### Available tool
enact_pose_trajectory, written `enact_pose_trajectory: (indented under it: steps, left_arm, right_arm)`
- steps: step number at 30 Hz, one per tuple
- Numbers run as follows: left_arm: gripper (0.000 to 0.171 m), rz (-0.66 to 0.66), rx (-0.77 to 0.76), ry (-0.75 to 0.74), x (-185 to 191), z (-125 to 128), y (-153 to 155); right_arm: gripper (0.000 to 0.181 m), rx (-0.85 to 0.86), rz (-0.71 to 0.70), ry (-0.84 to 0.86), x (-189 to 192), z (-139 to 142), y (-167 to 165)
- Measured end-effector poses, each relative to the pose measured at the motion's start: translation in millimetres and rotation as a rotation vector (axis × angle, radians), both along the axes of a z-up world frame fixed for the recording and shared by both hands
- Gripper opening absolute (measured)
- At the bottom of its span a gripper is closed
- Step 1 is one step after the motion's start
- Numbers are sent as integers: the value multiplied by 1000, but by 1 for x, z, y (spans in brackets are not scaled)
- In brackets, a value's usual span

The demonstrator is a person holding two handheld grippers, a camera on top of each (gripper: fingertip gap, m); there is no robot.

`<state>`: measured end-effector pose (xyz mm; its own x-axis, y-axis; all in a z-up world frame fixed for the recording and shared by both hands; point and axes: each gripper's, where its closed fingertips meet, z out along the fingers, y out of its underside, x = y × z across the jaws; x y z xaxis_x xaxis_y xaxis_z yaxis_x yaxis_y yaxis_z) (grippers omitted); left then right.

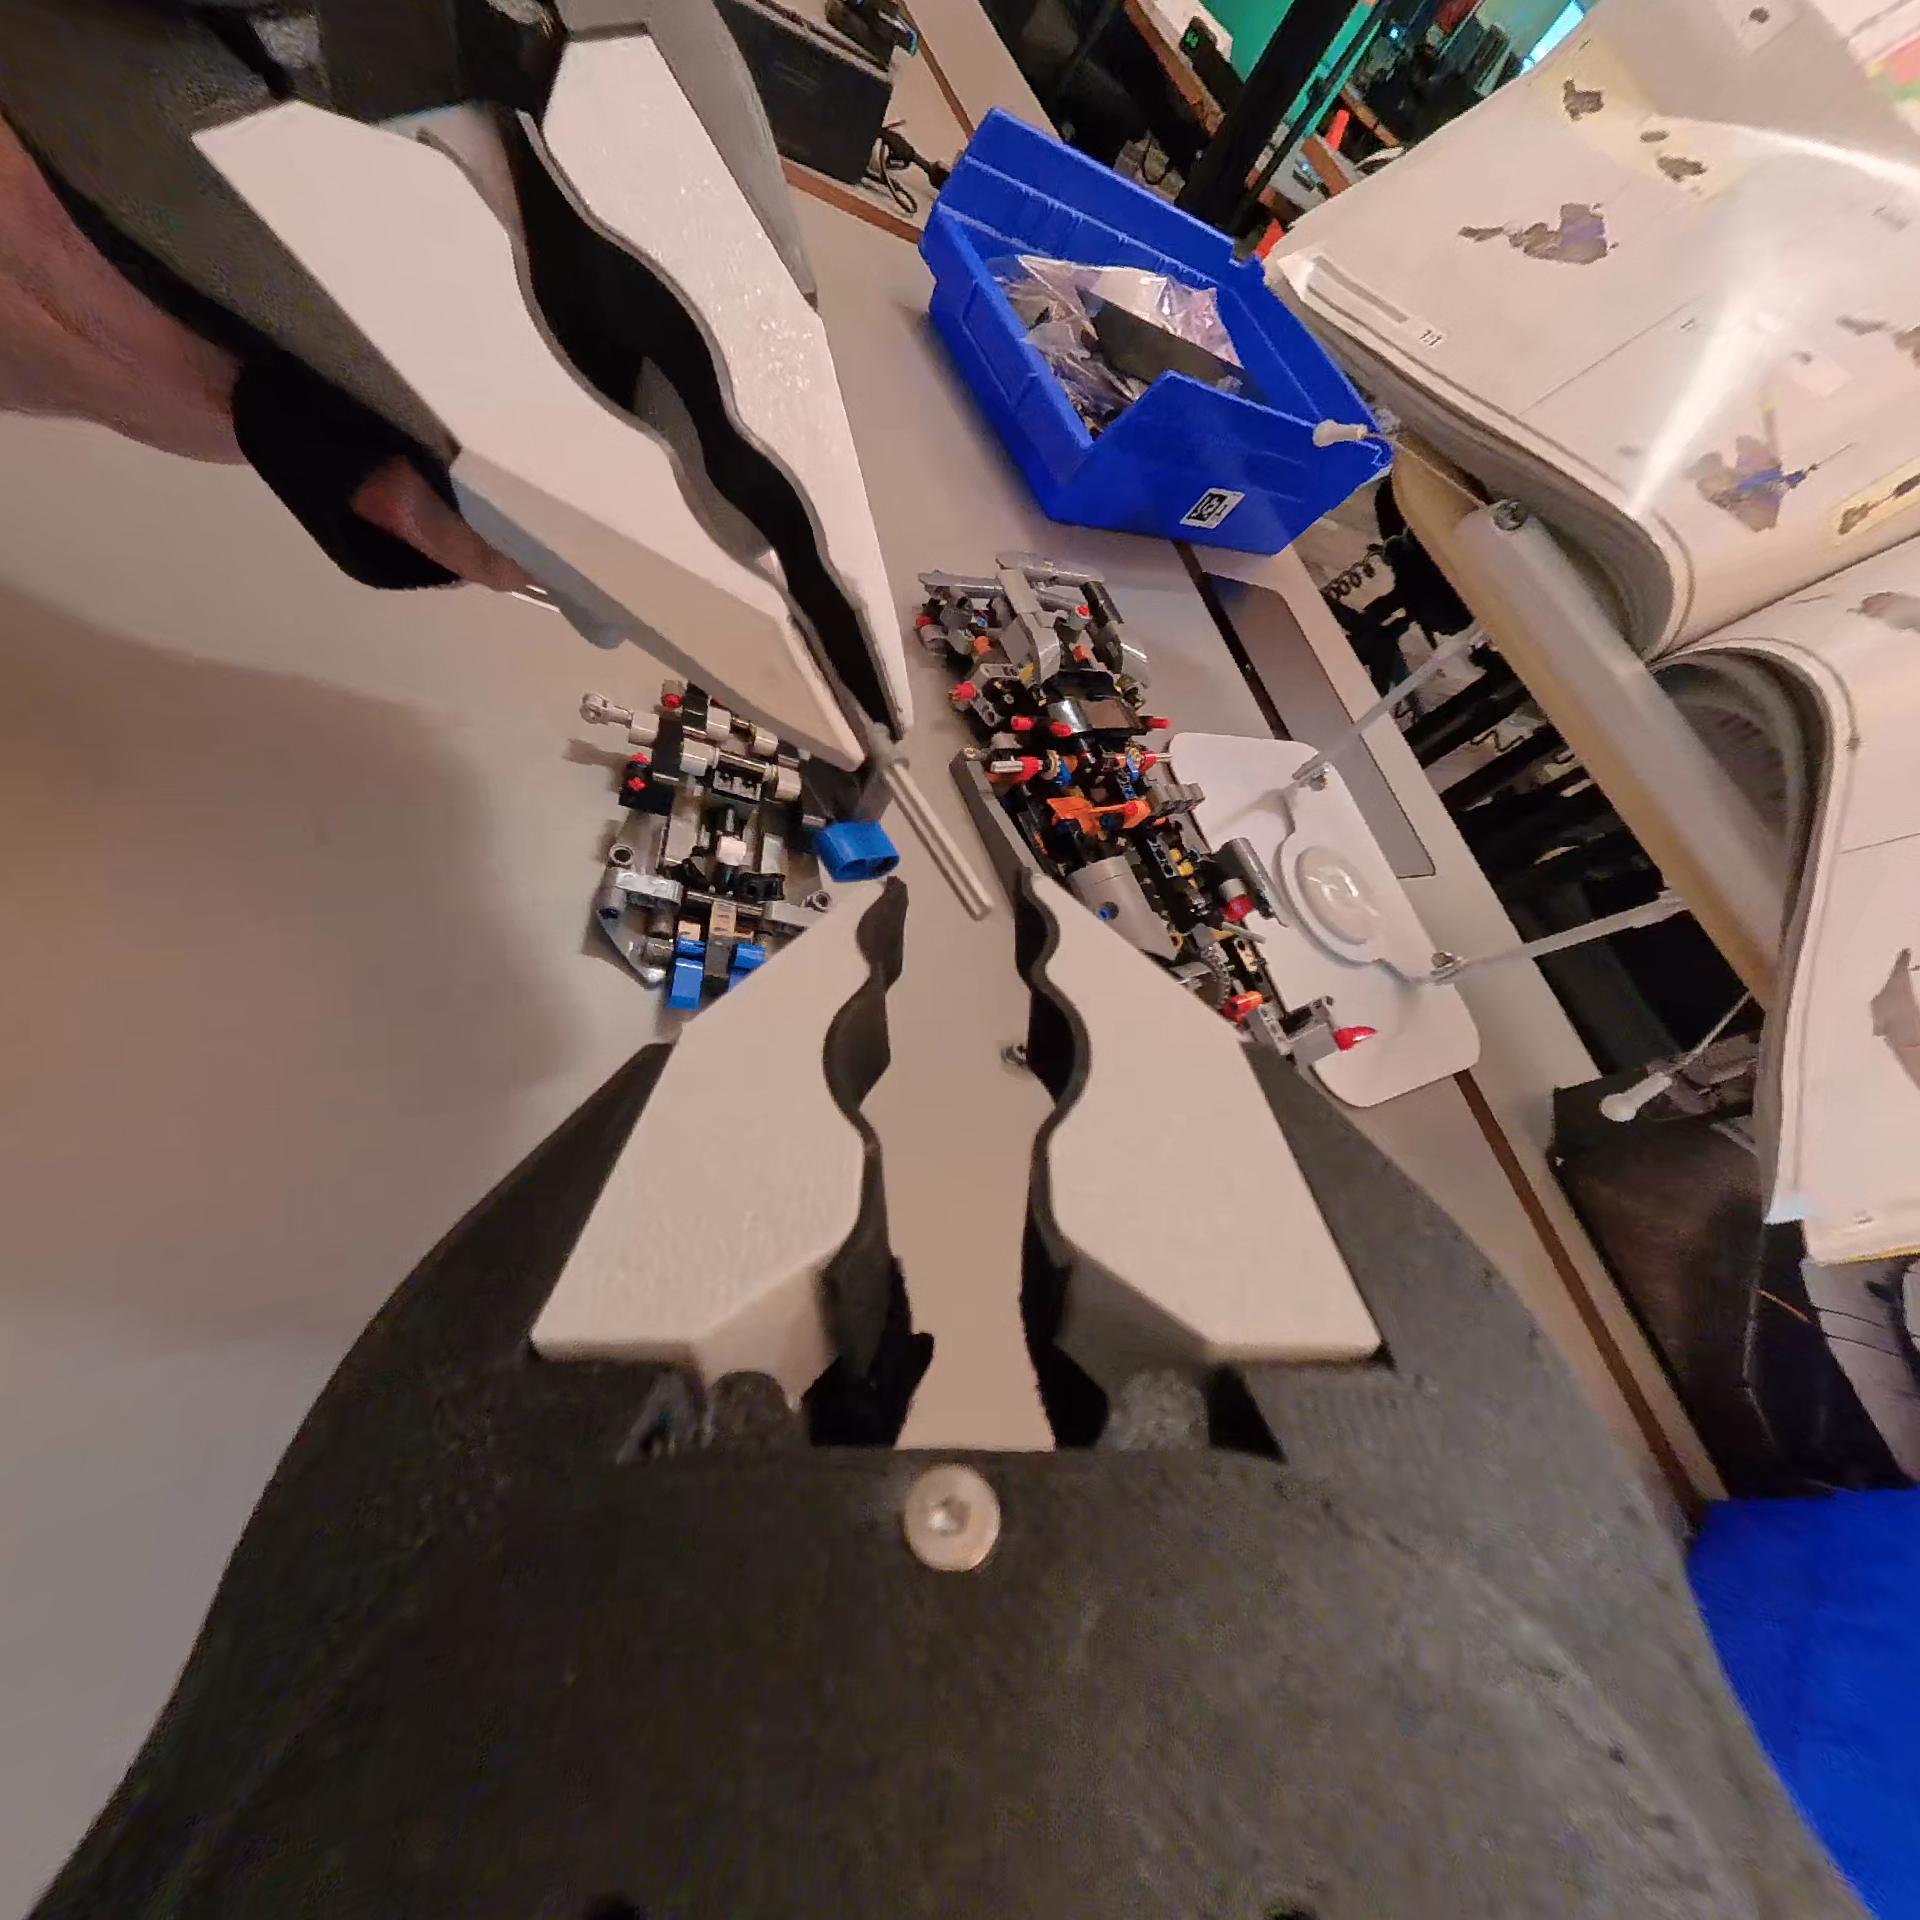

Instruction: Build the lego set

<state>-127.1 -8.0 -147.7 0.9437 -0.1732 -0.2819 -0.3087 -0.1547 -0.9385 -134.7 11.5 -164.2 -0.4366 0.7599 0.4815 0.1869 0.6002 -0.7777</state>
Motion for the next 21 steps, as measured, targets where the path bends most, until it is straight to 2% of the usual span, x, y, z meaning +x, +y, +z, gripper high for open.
enact_pose_trajectory:
  steps: [5,9,12,15,19,21]
  left_arm:
    - [4,44,-27,225,4,-4,4]
    - [5,47,-34,256,4,-4,3]
    - [7,57,-38,196,2,-3,4]
    - [18,62,-61,96,-2,-1,5]
    - [32,19,-104,-105,-3,-4,6]
    - [32,-19,-115,-217,-2,-6,5]
  right_arm:
    - [9,102,-18,16,2,0,0]
    - [5,175,-21,22,3,-2,0]
    - [2,222,-25,53,4,0,0]
    - [1,309,-38,107,4,1,0]
    - [0,344,-41,146,5,6,0]
    - [0,337,-40,152,6,8,2]
